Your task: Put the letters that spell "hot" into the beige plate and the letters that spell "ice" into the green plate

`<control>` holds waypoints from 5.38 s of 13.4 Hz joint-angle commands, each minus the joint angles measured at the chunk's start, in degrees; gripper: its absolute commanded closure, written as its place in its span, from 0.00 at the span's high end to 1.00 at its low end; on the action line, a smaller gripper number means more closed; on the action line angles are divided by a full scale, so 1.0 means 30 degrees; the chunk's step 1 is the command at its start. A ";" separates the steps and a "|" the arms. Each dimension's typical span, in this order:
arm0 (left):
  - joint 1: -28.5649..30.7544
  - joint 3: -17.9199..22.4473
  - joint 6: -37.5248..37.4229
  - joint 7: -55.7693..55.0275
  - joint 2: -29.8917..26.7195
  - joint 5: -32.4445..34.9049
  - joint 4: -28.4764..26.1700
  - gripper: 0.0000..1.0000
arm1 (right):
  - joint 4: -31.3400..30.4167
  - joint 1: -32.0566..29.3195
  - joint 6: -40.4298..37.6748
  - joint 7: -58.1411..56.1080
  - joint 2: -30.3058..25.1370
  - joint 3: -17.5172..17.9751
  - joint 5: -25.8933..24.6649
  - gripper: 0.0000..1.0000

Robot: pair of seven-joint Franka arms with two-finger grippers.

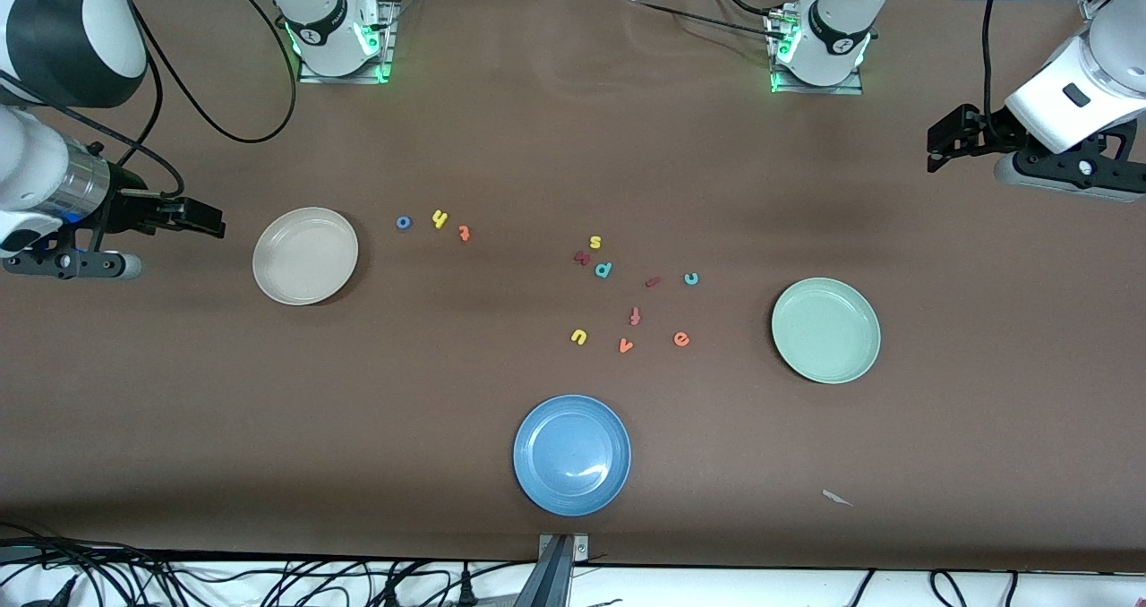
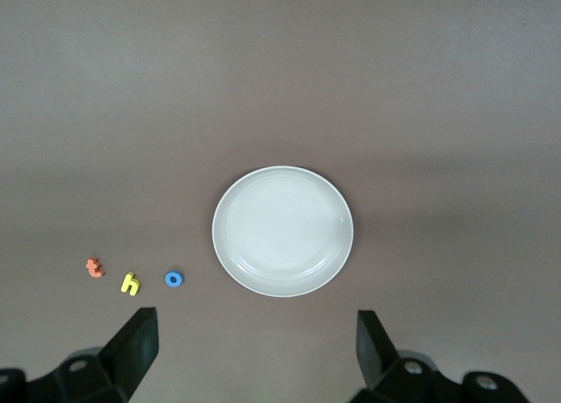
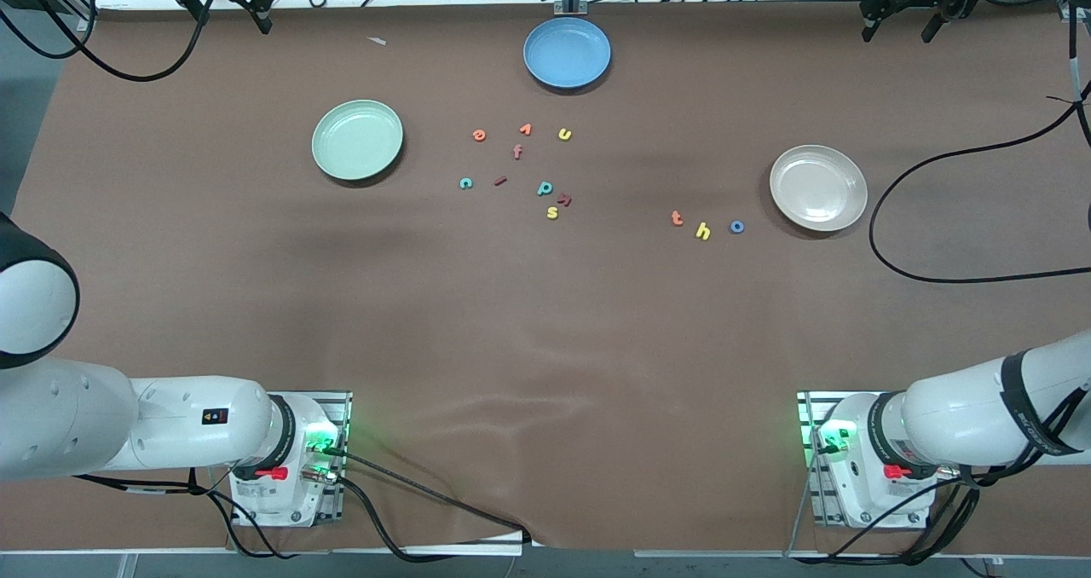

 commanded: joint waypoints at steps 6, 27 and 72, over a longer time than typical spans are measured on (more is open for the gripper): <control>0.0097 -0.0130 -0.0381 0.0212 -0.0056 -0.0506 0.0356 1.00 | 0.0066 0.0014 -0.0103 -0.0029 -0.0171 -0.0030 0.0240 1.00; 0.0097 -0.0130 -0.0381 0.0241 -0.0056 -0.0477 0.0473 1.00 | 0.0066 0.0014 -0.0132 -0.0029 -0.0171 -0.0001 0.0240 1.00; -0.0635 -0.0189 -0.0176 0.0270 0.1055 -0.1436 0.0502 1.00 | 0.0037 0.0043 -0.0308 -0.0117 -0.0200 0.0058 0.0006 1.00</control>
